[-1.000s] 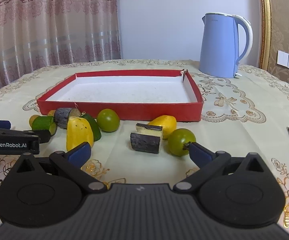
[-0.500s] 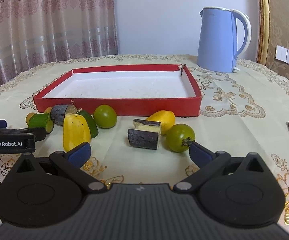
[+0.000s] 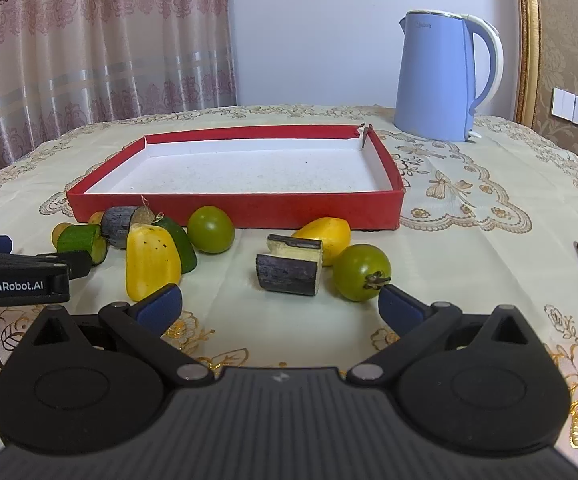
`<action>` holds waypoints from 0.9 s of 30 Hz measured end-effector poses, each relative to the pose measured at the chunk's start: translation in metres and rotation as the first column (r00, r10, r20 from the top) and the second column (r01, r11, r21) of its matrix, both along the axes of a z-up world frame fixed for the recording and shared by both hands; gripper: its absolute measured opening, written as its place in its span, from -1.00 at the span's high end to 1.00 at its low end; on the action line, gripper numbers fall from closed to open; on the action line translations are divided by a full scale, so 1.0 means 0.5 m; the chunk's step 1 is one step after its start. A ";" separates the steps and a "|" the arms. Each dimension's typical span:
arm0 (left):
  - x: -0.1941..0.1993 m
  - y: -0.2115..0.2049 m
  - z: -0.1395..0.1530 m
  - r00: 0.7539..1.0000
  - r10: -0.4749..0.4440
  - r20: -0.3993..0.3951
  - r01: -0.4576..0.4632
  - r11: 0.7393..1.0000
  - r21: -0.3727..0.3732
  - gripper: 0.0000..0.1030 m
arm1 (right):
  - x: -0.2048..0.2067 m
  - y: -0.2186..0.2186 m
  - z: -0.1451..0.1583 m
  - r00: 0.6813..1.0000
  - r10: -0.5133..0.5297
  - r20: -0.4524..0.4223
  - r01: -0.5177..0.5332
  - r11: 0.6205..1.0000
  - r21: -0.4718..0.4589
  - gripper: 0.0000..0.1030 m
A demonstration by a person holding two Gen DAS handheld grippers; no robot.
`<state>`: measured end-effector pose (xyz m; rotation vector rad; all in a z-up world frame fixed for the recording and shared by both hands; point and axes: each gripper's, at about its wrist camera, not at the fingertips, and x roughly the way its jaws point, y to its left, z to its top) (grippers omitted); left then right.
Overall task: Organize fruits
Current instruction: 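Close the left gripper on the green cucumber chunk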
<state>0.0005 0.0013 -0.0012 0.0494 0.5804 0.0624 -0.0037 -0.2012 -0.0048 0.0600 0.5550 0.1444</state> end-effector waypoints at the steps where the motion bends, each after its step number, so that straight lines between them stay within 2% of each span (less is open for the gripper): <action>1: -0.001 0.000 0.000 1.000 -0.001 0.002 0.001 1.000 -0.001 -1.00 | 0.000 -0.002 0.000 1.000 0.001 0.001 -0.001 1.000 0.006 -1.00; 10: 0.000 -0.010 0.002 0.999 -0.030 0.018 0.030 1.000 0.007 -0.95 | 0.002 -0.017 -0.002 1.000 0.012 -0.006 -0.012 0.997 0.074 -1.00; 12: 0.005 -0.015 0.001 0.999 -0.041 0.007 0.041 0.999 0.009 -0.70 | 0.000 -0.019 -0.002 1.000 0.014 -0.002 -0.014 0.997 0.082 -1.00; 14: 0.015 -0.021 -0.005 0.998 -0.061 -0.032 0.061 0.998 -0.016 -0.30 | 0.000 -0.020 -0.003 1.000 0.018 0.000 -0.018 0.996 0.090 -1.00; 18: 0.026 -0.032 -0.004 0.997 -0.068 -0.031 0.068 0.998 -0.011 -0.20 | 0.002 -0.026 -0.003 1.000 0.025 -0.007 -0.024 0.993 0.118 -1.00; 22: 0.034 -0.035 0.002 0.999 -0.050 -0.018 0.050 0.999 0.006 0.07 | 0.007 -0.037 -0.006 0.999 0.030 -0.016 -0.028 0.987 0.156 -1.00; 25: 0.036 -0.034 0.007 0.998 -0.051 -0.025 0.051 0.999 0.001 0.13 | 0.007 -0.041 -0.007 0.999 0.031 -0.017 -0.028 0.985 0.171 -1.00; 27: 0.033 -0.029 0.009 0.998 -0.059 -0.032 0.059 0.998 -0.022 0.30 | 0.007 -0.040 -0.007 0.999 0.035 -0.014 -0.032 0.984 0.173 -1.00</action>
